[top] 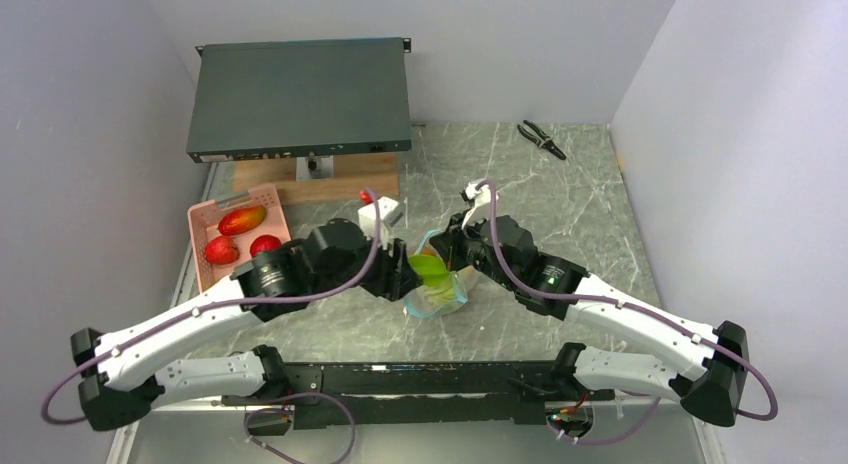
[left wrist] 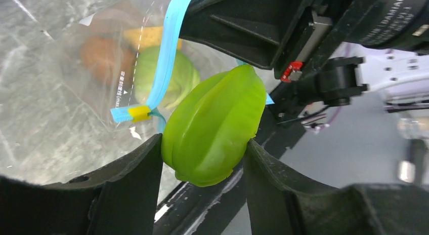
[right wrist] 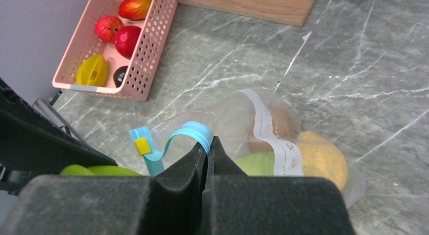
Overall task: Place the food in the zip-top bag and seal the zipper
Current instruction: Place the fake vegetable in the zipper food storage bag.
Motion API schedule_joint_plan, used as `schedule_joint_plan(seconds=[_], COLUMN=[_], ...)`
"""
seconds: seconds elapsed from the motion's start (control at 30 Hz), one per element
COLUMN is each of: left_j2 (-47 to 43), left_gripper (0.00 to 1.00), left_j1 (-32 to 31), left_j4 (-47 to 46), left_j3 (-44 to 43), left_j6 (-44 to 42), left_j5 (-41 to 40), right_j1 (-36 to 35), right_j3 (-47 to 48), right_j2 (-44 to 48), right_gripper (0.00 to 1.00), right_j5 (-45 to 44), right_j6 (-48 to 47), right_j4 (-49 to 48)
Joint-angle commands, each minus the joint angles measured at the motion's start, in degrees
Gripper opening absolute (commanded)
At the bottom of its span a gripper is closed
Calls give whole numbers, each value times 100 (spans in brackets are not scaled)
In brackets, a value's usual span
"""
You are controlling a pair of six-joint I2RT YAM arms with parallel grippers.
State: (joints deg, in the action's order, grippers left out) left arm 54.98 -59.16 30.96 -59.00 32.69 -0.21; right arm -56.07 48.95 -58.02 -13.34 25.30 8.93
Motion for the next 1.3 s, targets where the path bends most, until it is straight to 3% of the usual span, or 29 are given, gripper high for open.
schedule_joint_plan(seconds=[0.0,0.13,0.33,0.7,0.93,1.07,1.27], left_j2=[701,1508,2327,2671,2568,2635,2497], left_gripper=[27,27,29,29,44,68,85], left_j1=[-635,-919,-1247,-1370,-1343,-1255,-1201], left_j4=[795,1580,1930,1604,873,781,938], left_j3=[-880,-1687,-2313,-1727,-1354,-1373,-1404], left_j6=[-213,-115,114,1665,1735,1749,1737], left_j5=[-1694,-2455,-3316,-4782,-4645,-4208,-3882], right_j1=[17,13,7,17,11,17,15], right_j3=[169,202,164,98,55,58,14], right_j2=[153,103,113,151,101,120,167], right_gripper=[0,0,0,0,0,0,0], right_j5=[-17,-2,16,156,279,272,218], right_j6=[158,158,176,371,454,458,424], right_j4=[-401,-385,-422,-530,-614,-607,-560])
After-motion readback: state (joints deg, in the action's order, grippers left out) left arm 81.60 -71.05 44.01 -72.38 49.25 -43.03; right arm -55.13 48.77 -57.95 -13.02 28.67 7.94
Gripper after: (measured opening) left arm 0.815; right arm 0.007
